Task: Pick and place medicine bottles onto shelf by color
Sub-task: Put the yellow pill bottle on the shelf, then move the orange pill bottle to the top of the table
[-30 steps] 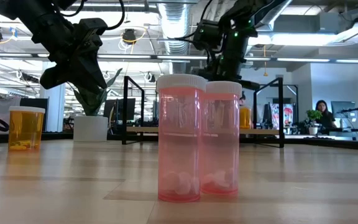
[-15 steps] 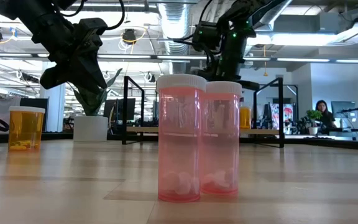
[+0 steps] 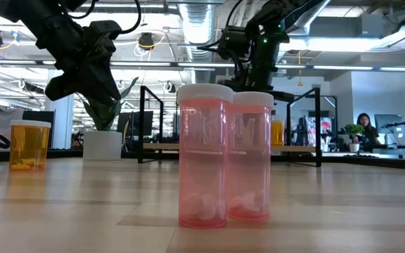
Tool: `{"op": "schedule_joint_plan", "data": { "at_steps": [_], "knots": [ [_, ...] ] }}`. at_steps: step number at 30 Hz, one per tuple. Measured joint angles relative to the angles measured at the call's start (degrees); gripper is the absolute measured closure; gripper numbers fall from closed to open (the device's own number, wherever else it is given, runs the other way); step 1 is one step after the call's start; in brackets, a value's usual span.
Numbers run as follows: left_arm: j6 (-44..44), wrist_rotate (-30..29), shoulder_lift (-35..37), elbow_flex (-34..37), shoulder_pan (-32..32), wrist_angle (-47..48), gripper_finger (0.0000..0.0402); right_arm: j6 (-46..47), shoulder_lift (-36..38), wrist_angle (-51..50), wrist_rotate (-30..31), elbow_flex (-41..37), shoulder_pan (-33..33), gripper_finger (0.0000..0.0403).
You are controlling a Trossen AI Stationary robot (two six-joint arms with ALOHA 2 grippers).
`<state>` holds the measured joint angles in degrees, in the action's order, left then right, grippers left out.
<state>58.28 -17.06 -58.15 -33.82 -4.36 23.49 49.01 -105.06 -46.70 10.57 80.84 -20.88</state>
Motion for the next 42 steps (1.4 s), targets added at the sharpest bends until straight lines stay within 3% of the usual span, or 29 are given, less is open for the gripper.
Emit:
{"op": "schedule_joint_plan", "data": {
  "at_steps": [26, 37, 42],
  "knots": [
    [0.0, 0.0, 0.0, 0.0, 0.0, 0.0, 0.0319, 2.4, 0.9, -0.9, -0.1, 0.0, 0.1, 0.0173],
    [0.0, 0.0, 0.0, 0.0, 0.0, 0.0, 0.0319, 3.5, 11.6, -9.7, -3.0, -0.4, 4.2, 0.02],
    [0.0, 0.0, 0.0, 0.0, 0.0, 0.0, 0.0319, 3.5, 20.3, -6.4, -3.0, -5.7, 7.9, 0.0226]
  ]
}}
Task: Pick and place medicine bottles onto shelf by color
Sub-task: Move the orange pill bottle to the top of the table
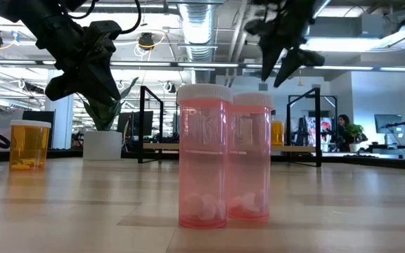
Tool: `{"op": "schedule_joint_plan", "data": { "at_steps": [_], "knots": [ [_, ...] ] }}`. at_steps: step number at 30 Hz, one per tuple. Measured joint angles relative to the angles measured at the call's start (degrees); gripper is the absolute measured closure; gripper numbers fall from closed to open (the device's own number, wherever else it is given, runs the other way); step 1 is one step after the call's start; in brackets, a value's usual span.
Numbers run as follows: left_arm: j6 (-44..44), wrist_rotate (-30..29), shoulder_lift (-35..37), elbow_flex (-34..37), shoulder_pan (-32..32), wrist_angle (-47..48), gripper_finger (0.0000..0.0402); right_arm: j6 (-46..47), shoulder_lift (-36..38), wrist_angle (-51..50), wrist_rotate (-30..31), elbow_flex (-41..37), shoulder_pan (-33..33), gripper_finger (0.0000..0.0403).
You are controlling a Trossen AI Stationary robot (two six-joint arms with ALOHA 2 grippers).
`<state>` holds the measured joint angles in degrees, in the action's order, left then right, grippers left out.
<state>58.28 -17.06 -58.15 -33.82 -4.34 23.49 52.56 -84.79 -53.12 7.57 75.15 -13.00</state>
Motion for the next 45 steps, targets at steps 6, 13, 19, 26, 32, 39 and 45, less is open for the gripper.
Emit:
{"op": "schedule_joint_plan", "data": {
  "at_steps": [6, 13, 19, 26, 32, 39, 45],
  "knots": [
    [0.0, 0.0, 0.0, 0.0, 0.0, 0.0, 0.0319, 0.1, 13.9, 13.6, 3.2, -13.8, 4.7, 0.024],
    [0.0, 0.0, 0.0, 0.0, 0.0, 0.0, 0.0319, -2.3, 28.4, 32.6, 4.6, -30.9, 7.5, 0.0241],
    [0.0, 0.0, 0.0, 0.0, 0.0, 0.0, 0.0319, -6.5, 36.1, 44.0, 4.6, -40.8, 7.8, 0.0241],
    [0.0, 0.0, 0.0, 0.0, 0.0, 0.0, 0.0319, -13.2, 42.2, 54.7, 5.7, -49.5, 10.2, 0.0241],
    [0.0, 0.0, 0.0, 0.0, 0.0, 0.0, 0.0319, -17.8, 47.8, 67.6, 9.8, -58.8, 13.6, 0.0241],
    [0.0, 0.0, 0.0, 0.0, 0.0, 0.0, 0.0319, -23.8, 52.5, 81.2, 14.1, -68.4, 17.3, 0.0241],
    [0.0, 0.0, 0.0, 0.0, 0.0, 0.0, 0.0319, -24.7, 54.9, 81.4, 15.4, -71.4, 18.2, 0.0241]
  ]
}}
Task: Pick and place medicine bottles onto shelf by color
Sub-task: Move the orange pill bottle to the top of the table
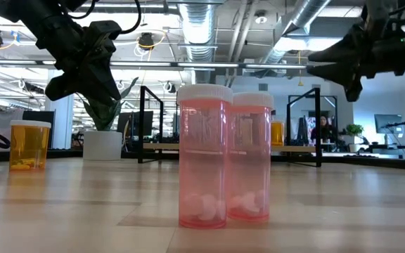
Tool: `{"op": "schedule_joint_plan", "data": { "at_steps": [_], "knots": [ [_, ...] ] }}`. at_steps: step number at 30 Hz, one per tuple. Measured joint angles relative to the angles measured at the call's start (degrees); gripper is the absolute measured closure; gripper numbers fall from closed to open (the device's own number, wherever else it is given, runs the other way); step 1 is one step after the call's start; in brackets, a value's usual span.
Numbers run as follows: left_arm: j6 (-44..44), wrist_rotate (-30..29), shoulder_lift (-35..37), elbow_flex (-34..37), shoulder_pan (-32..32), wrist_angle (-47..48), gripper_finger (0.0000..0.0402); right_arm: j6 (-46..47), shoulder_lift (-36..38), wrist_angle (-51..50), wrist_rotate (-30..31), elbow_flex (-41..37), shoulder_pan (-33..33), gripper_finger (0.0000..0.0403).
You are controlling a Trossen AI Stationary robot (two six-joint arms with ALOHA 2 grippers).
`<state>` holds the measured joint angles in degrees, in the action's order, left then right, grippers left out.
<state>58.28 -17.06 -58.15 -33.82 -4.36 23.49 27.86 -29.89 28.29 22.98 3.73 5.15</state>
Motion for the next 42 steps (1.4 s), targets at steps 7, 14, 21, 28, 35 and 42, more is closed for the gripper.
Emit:
{"op": "schedule_joint_plan", "data": {
  "at_steps": [7, 14, 21, 28, 35, 42],
  "knots": [
    [0.0, 0.0, 0.0, 0.0, 0.0, 0.0, 0.0319, 0.2, 0.6, 0.7, 0.0, -2.7, 0.0, 0.0241],
    [0.0, 0.0, 0.0, 0.0, 0.0, 0.0, 0.0319, 0.2, 0.7, 0.6, -0.2, -2.9, 0.0, 0.0241],
    [0.0, 0.0, 0.0, 0.0, 0.0, 0.0, 0.0319, 0.2, 0.7, -1.4, -0.3, -2.9, 0.1, 0.0241],
    [0.0, 0.0, 0.0, 0.0, 0.0, 0.0, 0.0319, 0.2, 0.7, -6.2, -0.3, -2.9, 0.1, 0.0241],
    [0.0, 0.0, 0.0, 0.0, 0.0, 0.0, 0.0319, 0.2, 0.6, -11.9, -0.3, -2.9, 0.1, 0.0241],
    [-0.1, 3.8, 0.6, 0.0, 0.0, -0.3, 0.0319, 0.2, 0.7, -16.1, -0.4, -2.9, 0.1, 0.0241]
  ]
}}
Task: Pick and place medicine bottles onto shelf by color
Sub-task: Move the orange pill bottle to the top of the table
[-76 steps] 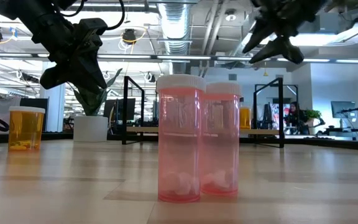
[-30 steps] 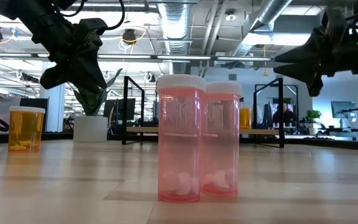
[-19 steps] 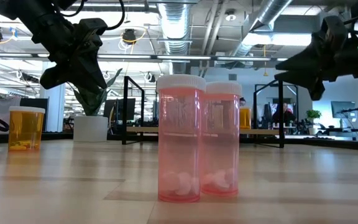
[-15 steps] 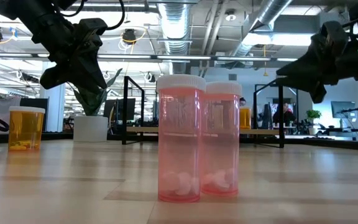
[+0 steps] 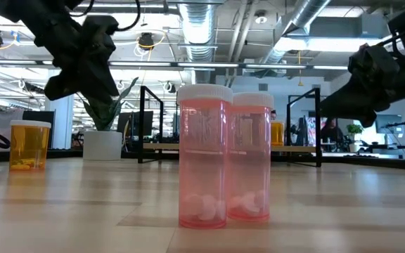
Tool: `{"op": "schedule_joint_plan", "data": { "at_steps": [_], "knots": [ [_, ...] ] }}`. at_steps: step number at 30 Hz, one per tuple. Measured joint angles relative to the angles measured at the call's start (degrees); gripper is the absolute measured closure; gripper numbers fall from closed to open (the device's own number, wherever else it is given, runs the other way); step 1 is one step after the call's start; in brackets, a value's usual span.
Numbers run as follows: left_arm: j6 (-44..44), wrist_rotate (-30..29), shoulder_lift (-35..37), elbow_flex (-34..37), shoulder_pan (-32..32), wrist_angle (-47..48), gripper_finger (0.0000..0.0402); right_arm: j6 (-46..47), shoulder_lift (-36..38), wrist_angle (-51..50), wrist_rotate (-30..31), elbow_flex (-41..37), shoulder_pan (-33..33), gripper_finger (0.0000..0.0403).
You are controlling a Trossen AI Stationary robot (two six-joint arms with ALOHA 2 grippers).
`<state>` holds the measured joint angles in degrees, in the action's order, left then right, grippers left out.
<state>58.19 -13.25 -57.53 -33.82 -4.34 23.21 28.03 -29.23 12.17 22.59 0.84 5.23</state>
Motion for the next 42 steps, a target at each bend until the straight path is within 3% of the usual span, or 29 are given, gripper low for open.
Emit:
{"op": "schedule_joint_plan", "data": {
  "at_steps": [5, 16, 21, 29, 37, 42],
  "knots": [
    [-2.2, 7.4, 0.3, 0.0, -0.1, -0.5, 0.0319, 0.0, 0.0, -1.8, -0.1, 0.0, 0.0, 0.0241],
    [-14.2, 11.8, 1.1, 0.0, -0.1, -5.0, 0.0319, 0.0, 0.0, -2.0, -0.1, 0.0, 0.0, 0.0241],
    [-7.0, 5.2, 2.5, -0.1, -0.1, -6.9, 0.0319, 0.0, 0.0, -2.2, -0.1, 0.0, 0.0, 0.0241],
    [-0.9, -0.1, 2.3, -4.5, -0.1, -4.9, 0.0319, 0.0, 0.0, -3.0, -0.1, 0.0, 0.0, 0.0241],
    [13.5, -7.9, -3.6, -13.5, -0.1, 5.9, 0.0319, 0.0, 0.0, -3.2, 0.0, 0.0, 0.0, 0.0241],
    [30.7, -8.1, -10.9, -20.9, -0.1, 20.5, 0.0319, 0.0, 0.0, -3.3, 0.0, 0.0, 0.0, 0.0241]
  ]
}}
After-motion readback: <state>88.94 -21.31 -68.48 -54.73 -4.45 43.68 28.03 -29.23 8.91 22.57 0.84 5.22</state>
